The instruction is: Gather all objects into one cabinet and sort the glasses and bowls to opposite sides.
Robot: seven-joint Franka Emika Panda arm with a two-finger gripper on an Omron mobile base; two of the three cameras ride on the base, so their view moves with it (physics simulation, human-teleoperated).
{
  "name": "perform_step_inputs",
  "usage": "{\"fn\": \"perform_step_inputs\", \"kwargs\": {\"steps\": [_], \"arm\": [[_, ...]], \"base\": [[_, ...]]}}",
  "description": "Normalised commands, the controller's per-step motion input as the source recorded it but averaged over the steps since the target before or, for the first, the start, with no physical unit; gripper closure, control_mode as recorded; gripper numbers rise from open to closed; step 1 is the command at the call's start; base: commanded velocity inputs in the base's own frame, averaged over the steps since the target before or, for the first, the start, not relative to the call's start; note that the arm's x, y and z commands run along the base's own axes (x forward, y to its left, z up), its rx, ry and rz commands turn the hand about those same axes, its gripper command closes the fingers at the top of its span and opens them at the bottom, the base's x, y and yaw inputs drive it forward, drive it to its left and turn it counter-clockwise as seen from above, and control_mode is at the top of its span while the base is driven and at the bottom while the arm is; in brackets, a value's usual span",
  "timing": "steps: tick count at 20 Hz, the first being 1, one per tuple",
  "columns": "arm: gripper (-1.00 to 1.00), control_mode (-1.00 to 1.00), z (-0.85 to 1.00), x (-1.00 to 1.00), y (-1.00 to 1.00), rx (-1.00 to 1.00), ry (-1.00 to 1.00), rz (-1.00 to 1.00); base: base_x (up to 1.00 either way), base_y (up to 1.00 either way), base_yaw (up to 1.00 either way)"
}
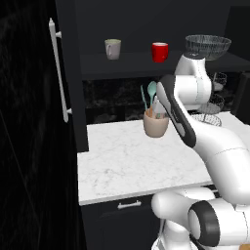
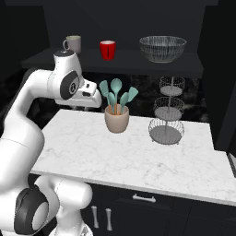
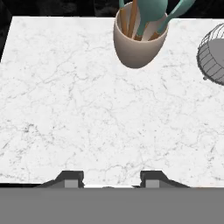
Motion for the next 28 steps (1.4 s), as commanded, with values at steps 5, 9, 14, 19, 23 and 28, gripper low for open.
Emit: {"fn": "perform_step_inputs", "kwargs": {"steps": [5, 9, 14, 19, 23, 28], "arm": [[-1.0, -1.0, 0.0, -0.26, 0.0, 0.0, 0.0, 0.0], [-1.0, -1.0, 0.0, -0.59, 0.0, 0.0, 0.0, -0.01], [-1.0, -1.0, 0.0, -0.61, 0.0, 0.0, 0.0, -0.01], [-1.0, -1.0, 0.04, -0.69, 0.0, 0.0, 0.0, -0.04], [-1.0, -1.0, 0.18, -0.69, -0.03, 0.0, -0.06, -0.03], [-1.0, -1.0, 0.25, -0.5, -0.06, 0.0, -0.1, 0.0]], "base": [[0.0, 0.0, 0.0], [0.0, 0.0, 0.0], [0.0, 0.0, 0.0], [0.0, 0.0, 0.0], [0.0, 0.0, 0.0], [0.0, 0.0, 0.0]]}}
